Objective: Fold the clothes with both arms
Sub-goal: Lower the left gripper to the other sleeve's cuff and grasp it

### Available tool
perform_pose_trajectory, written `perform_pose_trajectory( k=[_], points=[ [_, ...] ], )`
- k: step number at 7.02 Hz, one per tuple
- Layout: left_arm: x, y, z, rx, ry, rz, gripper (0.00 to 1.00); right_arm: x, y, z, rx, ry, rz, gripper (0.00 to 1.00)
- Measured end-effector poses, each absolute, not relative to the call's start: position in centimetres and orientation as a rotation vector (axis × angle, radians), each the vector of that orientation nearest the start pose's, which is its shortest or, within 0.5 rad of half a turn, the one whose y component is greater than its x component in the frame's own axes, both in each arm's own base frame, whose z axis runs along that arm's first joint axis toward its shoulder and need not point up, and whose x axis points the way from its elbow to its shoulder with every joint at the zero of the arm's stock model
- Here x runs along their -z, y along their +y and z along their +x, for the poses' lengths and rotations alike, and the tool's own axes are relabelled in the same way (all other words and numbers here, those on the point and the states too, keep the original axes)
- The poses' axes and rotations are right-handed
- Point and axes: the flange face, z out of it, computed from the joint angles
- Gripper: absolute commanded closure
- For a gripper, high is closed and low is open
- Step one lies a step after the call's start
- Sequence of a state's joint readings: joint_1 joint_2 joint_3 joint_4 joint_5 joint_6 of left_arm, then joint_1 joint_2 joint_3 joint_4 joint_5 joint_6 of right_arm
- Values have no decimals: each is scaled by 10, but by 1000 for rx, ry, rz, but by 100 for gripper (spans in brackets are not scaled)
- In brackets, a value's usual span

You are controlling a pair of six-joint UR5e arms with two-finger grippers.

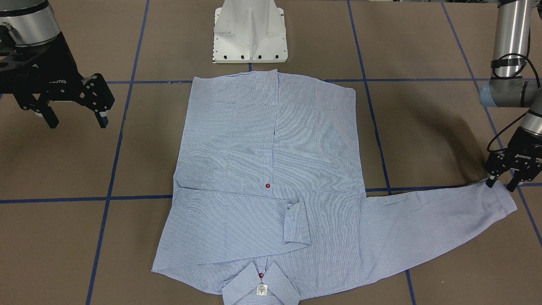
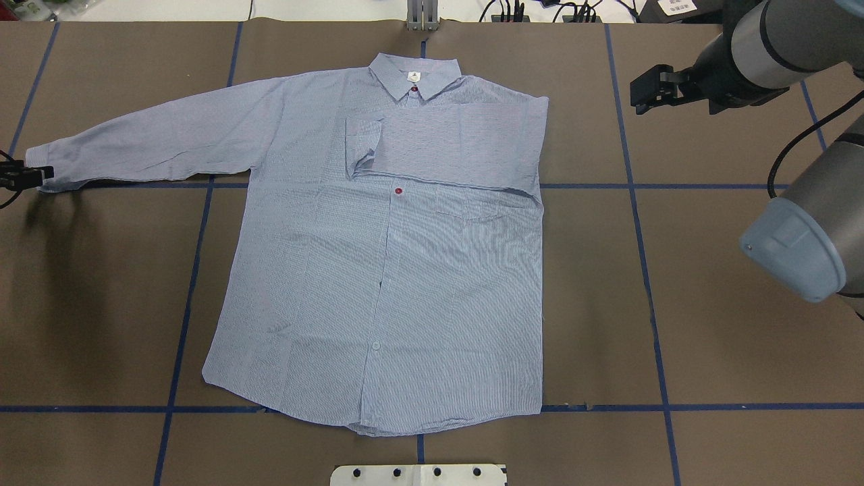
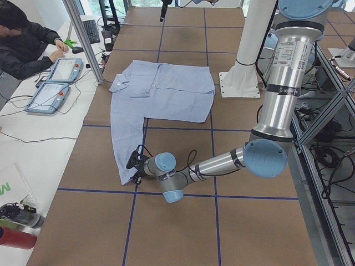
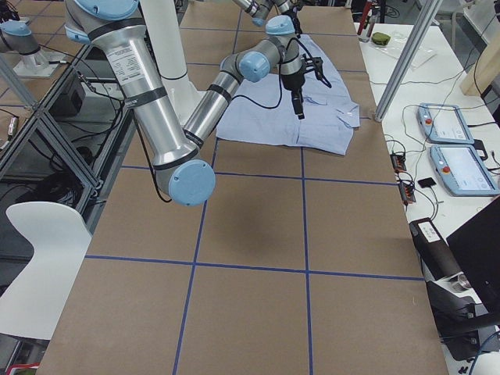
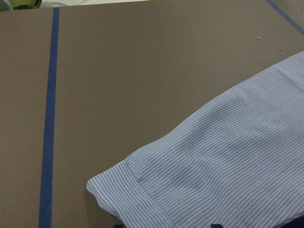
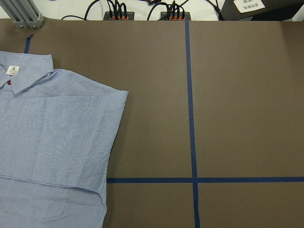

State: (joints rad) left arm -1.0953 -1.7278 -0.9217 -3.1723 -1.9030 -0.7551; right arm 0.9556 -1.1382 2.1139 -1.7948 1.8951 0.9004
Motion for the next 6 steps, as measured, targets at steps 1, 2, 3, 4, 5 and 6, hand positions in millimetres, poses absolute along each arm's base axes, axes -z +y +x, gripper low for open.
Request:
perform_pose_trajectory(
  k=[1,2,3,4,5,6],
  points=[
    [-720,-528,159,65,876,724,100,-224,-496,-226,-148,-736,329,0],
    [-720,-528,159,65,876,723,100,-224,-496,-226,-147,-736,330,0],
    [-721,-525,158,64,877,723,100,-224,-496,-226,-147,-737,330,0],
    [-717,-524,158,57,884,732,100,-224,-496,-226,-147,-737,330,0],
    [-706,-525,160,44,903,745,100,-223,-496,-226,-147,-737,331,0],
    [-686,-529,164,17,942,751,100,-224,-496,-226,-148,-737,330,0]
  ],
)
